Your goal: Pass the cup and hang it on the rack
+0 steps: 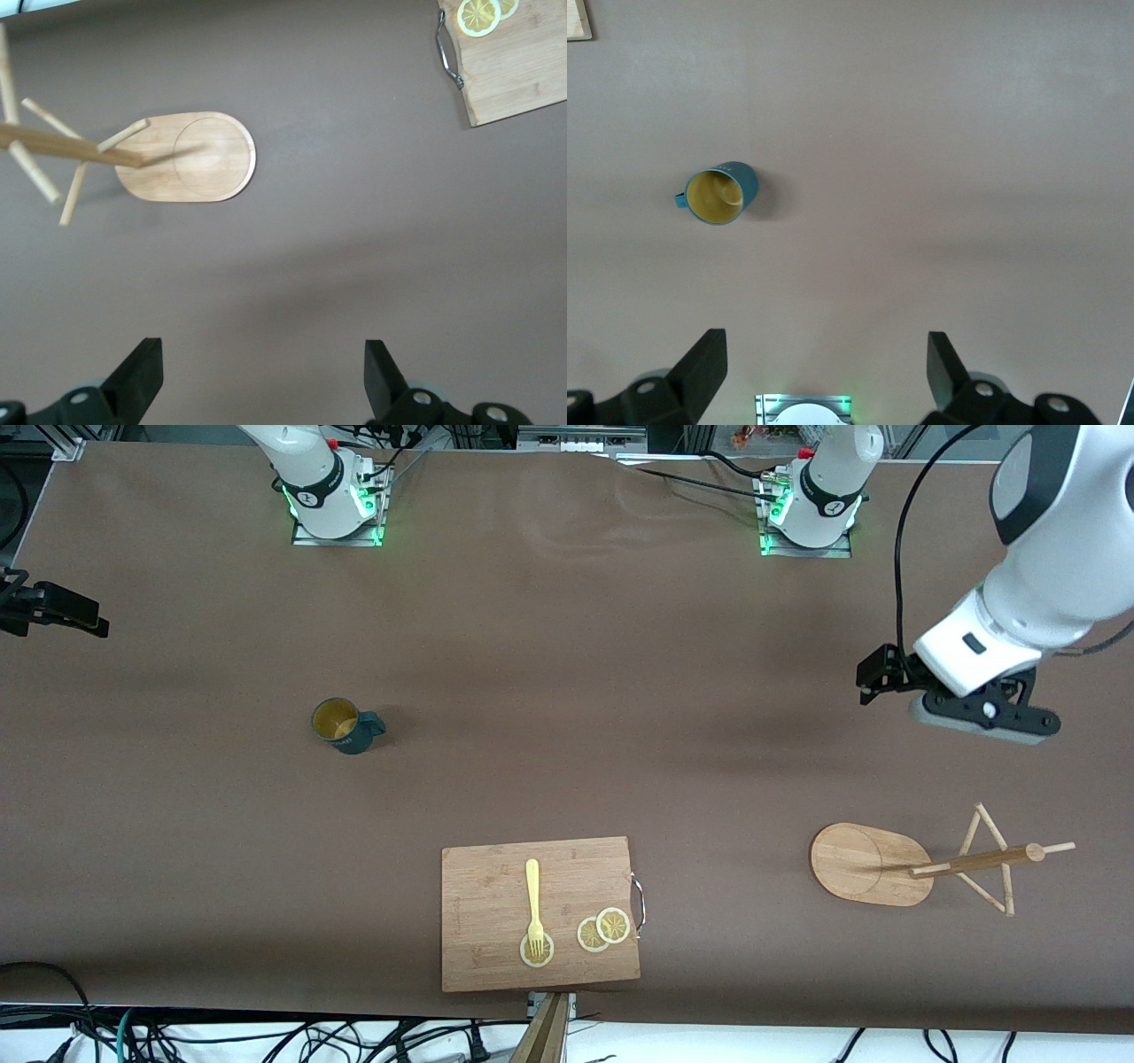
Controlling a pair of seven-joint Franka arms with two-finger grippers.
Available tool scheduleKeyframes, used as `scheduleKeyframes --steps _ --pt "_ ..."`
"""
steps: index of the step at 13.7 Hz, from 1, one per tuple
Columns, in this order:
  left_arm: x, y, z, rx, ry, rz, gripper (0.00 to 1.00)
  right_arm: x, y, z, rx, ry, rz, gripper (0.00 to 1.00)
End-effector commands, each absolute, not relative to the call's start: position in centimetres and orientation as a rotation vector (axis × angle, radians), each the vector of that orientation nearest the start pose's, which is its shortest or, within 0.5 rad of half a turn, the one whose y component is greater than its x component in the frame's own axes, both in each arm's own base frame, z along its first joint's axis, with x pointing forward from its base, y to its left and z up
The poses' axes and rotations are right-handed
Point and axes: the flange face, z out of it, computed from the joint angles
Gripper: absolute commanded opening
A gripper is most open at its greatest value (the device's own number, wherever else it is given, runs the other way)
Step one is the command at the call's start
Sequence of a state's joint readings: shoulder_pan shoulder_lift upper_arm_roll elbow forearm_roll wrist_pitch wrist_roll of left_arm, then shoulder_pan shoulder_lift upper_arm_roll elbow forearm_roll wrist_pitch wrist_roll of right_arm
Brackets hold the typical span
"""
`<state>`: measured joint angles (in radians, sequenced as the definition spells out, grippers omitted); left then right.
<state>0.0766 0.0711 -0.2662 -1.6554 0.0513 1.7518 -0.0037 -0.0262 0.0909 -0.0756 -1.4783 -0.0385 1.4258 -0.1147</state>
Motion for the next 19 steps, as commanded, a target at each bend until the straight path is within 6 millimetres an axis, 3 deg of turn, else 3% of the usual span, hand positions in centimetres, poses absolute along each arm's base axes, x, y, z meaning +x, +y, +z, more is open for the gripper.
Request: scheduleKeyframes --steps 1,4,19 --pt "55.2 -9.7 56.5 -3.065 0.291 -0.069 1.00 56.6 -6.2 61.0 -3.151 0.008 0.222 1.00" --pt "54.6 -10.1 56.4 -3.060 0.289 0.063 1.00 56.6 -6.2 61.0 -3.151 0.008 0.222 1.00" --pt "54.4 -10.2 58.3 -3.071 0.284 0.081 1.00 56.7 -6.4 60.7 -3.147 0.018 0.228 1.00"
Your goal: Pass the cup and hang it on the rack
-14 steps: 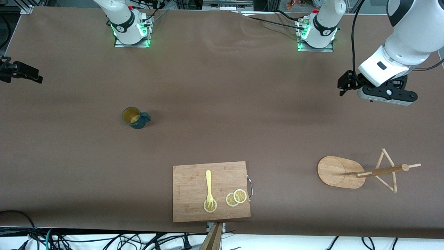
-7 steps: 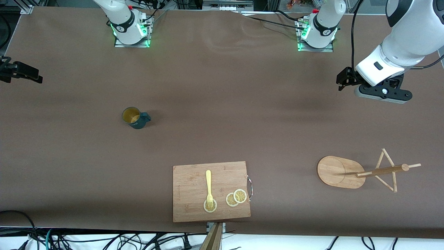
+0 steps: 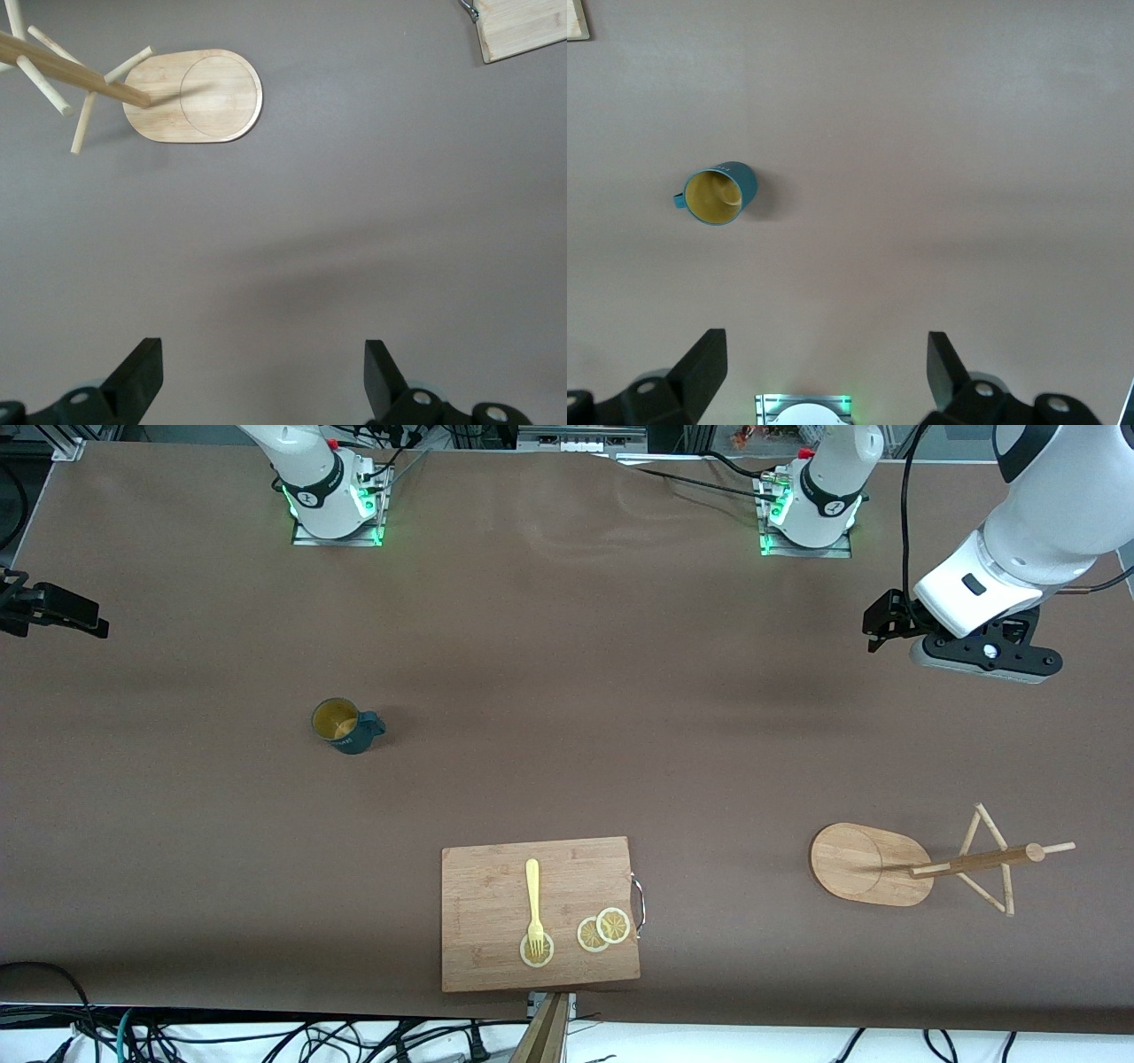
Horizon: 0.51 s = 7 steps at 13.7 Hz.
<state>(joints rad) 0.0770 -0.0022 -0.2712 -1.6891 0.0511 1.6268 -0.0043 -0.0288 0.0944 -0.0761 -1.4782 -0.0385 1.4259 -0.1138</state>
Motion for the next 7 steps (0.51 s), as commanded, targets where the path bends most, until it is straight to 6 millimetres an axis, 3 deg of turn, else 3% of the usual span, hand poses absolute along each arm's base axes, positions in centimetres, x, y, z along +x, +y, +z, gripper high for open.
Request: scheduleKeyframes --steps 1,7 --pt "54.4 -10.2 58.3 -3.065 0.284 0.080 1.00 56.7 -6.4 60.8 -3.149 0.018 0.226 1.00" --pt "54.0 -10.5 58.3 -3.055 0.303 0.114 1.00 57.2 -6.3 59.8 -3.145 0.013 0.255 1.00"
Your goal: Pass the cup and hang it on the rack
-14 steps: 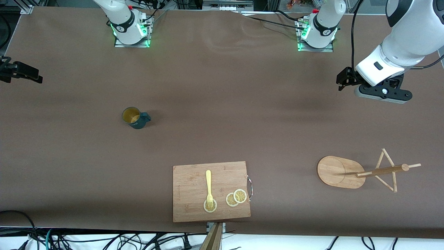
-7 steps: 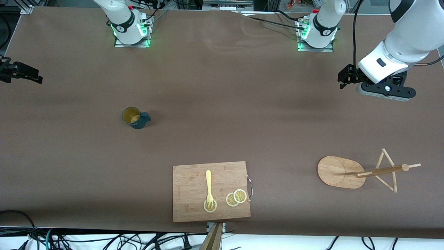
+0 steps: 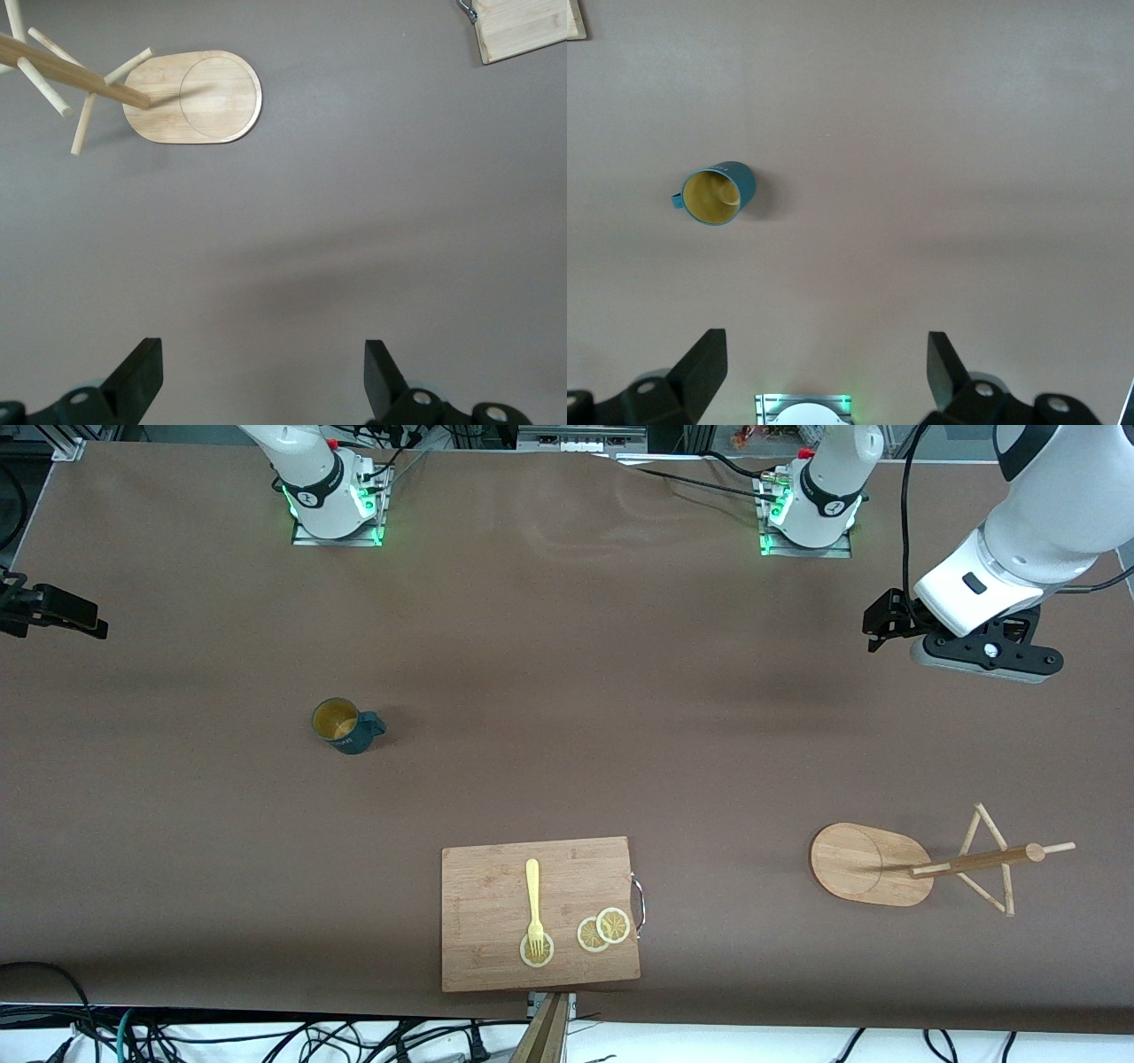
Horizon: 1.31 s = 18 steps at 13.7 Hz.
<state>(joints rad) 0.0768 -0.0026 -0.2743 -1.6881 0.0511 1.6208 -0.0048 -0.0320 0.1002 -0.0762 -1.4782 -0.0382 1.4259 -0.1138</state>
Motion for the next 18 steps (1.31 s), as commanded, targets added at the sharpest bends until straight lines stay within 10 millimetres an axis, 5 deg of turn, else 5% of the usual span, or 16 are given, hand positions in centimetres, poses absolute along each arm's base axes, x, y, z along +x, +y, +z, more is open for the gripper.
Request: scheduleKeyframes --steps 1,8,13,18 --pt "54.0 -10.6 58.2 -3.055 0.303 0.117 1.00 57.4 -6.3 59.0 -3.143 0.012 0.271 1.00" --pt "54.4 -10.6 58.1 -3.059 0.299 0.109 1.00 59.4 -5.7 53.5 -3.116 -0.035 0.428 1.00" --pt "55.3 -10.5 57.2 -3.068 0.298 0.084 1.00 61.3 0.1 47.1 -3.115 -0.087 0.504 1.00" --pt "55.7 -10.8 57.2 -3.076 0.302 0.051 1.00 60.8 3.3 38.1 -3.110 -0.036 0.446 1.00"
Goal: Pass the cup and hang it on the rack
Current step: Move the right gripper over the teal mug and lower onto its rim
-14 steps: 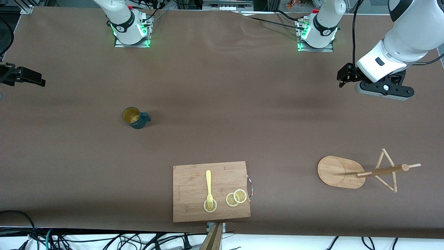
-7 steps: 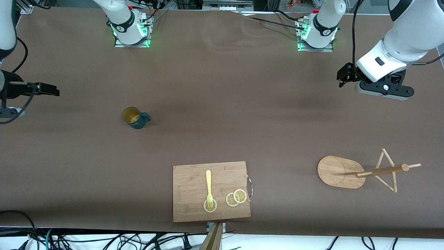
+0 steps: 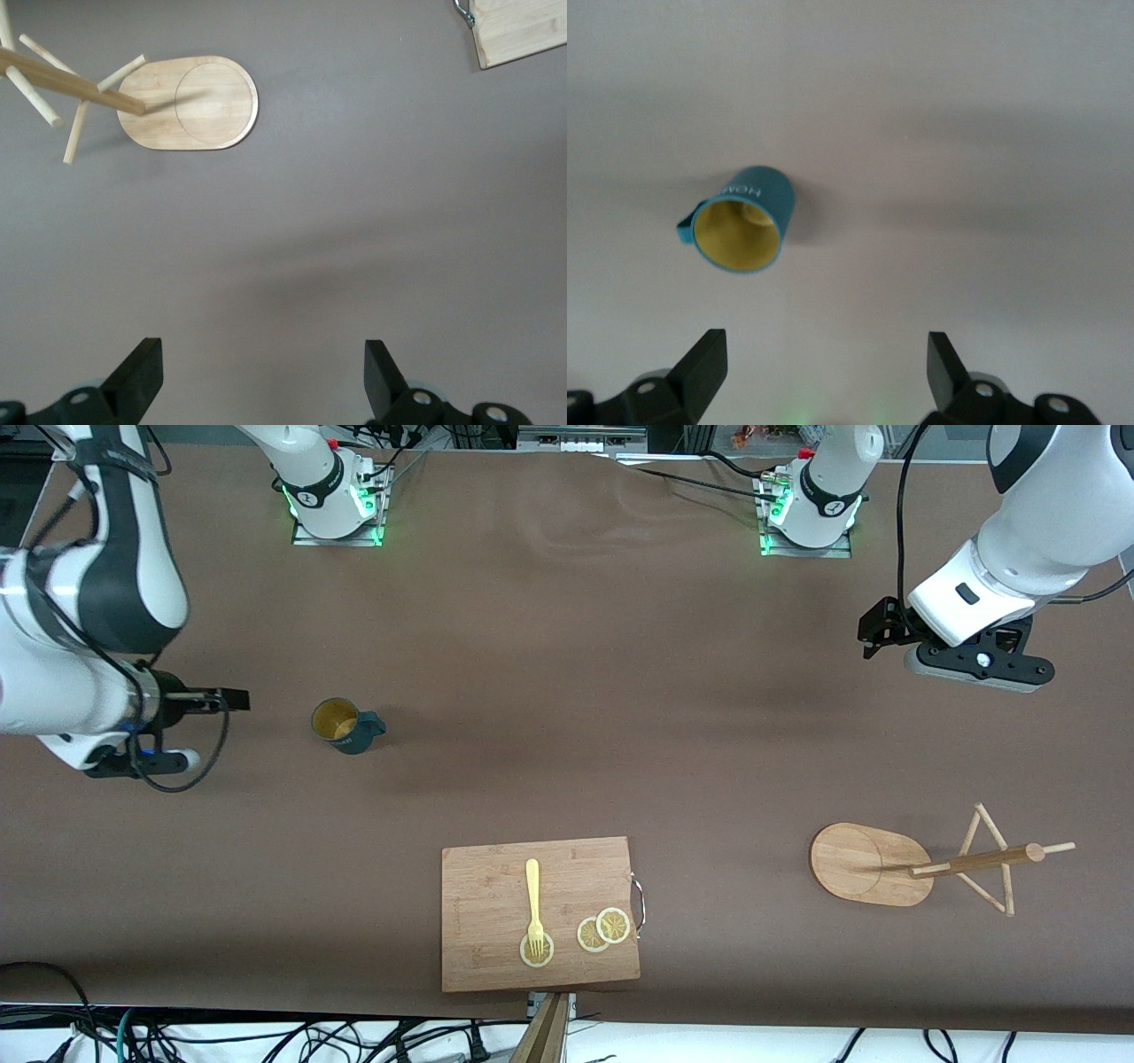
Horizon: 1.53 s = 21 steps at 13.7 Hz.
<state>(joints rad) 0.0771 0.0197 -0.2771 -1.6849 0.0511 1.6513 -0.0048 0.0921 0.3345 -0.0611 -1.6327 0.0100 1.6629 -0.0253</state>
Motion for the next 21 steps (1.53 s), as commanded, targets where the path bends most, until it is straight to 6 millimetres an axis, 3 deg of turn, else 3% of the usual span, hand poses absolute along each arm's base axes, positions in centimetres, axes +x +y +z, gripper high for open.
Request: scheduleKeyframes --steps 1,4,10,17,18,19,21 --pt "55.7 -10.9 57.2 -3.081 0.302 0.052 1.00 60.4 4.4 36.6 -3.116 -0.032 0.439 1.00" --pt "55.7 -10.9 57.2 -3.078 0.304 0.052 1.00 58.9 6.2 33.3 -3.128 -0.021 0.430 1.00" --pt "55.7 -11.2 57.0 -3.085 0.309 0.062 1.00 55.8 5.9 27.7 -3.133 -0.021 0.394 1.00" --pt "55.6 -11.1 56.9 -3.084 0.309 0.072 1.00 53.9 6.2 24.5 -3.137 -0.020 0.303 1.00" --pt "55.6 -11.1 56.9 -3.084 0.309 0.072 1.00 53.9 6.3 24.2 -3.138 -0.022 0.286 0.95" --pt "55.6 -11.1 56.9 -3.084 0.309 0.074 1.00 53.9 6.3 24.2 -3.138 -0.022 0.281 0.79" --pt "55.6 -11.0 56.9 -3.084 0.304 0.077 1.00 54.0 6.4 24.1 -3.137 -0.023 0.279 0.17"
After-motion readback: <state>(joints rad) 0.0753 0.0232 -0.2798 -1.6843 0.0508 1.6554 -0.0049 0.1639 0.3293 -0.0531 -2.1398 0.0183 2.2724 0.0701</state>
